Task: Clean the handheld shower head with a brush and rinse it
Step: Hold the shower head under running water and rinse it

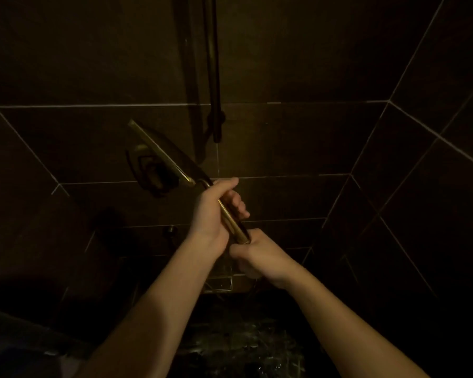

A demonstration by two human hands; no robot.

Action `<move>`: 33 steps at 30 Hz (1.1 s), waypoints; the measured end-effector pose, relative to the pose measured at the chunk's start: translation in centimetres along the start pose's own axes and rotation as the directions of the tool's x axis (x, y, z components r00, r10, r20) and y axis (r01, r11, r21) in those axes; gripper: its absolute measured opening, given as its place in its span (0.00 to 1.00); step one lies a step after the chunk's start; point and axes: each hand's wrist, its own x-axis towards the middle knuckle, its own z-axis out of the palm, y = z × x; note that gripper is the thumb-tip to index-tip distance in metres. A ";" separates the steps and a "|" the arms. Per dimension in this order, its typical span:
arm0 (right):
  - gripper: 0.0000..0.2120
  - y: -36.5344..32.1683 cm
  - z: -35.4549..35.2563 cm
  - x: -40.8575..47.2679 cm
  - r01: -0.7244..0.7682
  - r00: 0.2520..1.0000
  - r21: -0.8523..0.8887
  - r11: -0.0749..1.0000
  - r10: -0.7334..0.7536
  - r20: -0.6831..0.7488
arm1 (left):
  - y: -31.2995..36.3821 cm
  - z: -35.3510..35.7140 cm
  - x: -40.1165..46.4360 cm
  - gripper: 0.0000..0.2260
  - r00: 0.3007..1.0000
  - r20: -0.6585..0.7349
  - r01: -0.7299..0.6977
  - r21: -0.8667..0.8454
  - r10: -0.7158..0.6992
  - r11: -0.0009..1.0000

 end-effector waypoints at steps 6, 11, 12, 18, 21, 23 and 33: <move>0.17 -1.1 -0.8 -0.8 -0.311 0.879 0.302 0.901 0.152 0.452 | 1.9 -1.7 0.6 0.10 0.844 0.536 0.105 -0.190 0.014 0.976; 0.16 -1.2 -0.1 -0.8 -0.298 0.919 0.330 0.896 0.176 0.353 | 1.8 -0.8 1.4 0.24 0.872 0.487 0.153 -0.161 -0.056 0.975; 0.14 -1.1 0.0 -0.7 -0.261 0.949 0.278 0.925 0.192 0.251 | 1.7 -0.5 1.4 0.25 0.920 0.386 0.130 -0.133 -0.069 0.983; 0.07 0.7 1.5 -0.2 -0.051 0.912 -0.262 0.964 -0.062 -0.406 | 0.1 1.6 0.3 0.23 0.983 -0.184 -0.019 -0.087 0.003 0.996; 0.10 1.2 1.8 -0.3 -0.004 0.900 -0.282 0.959 -0.119 -0.420 | -0.4 2.2 0.0 0.18 0.966 -0.246 -0.085 -0.032 0.075 0.996; 0.11 0.8 1.4 -0.5 0.029 0.915 -0.254 0.967 -0.128 -0.382 | -0.3 2.0 0.0 0.19 0.976 -0.205 -0.078 -0.006 0.075 0.997; 0.16 -1.4 0.8 -1.6 -0.151 0.953 0.392 0.907 0.027 0.303 | 1.3 -0.3 0.1 0.11 0.828 0.561 0.074 -0.144 0.020 0.987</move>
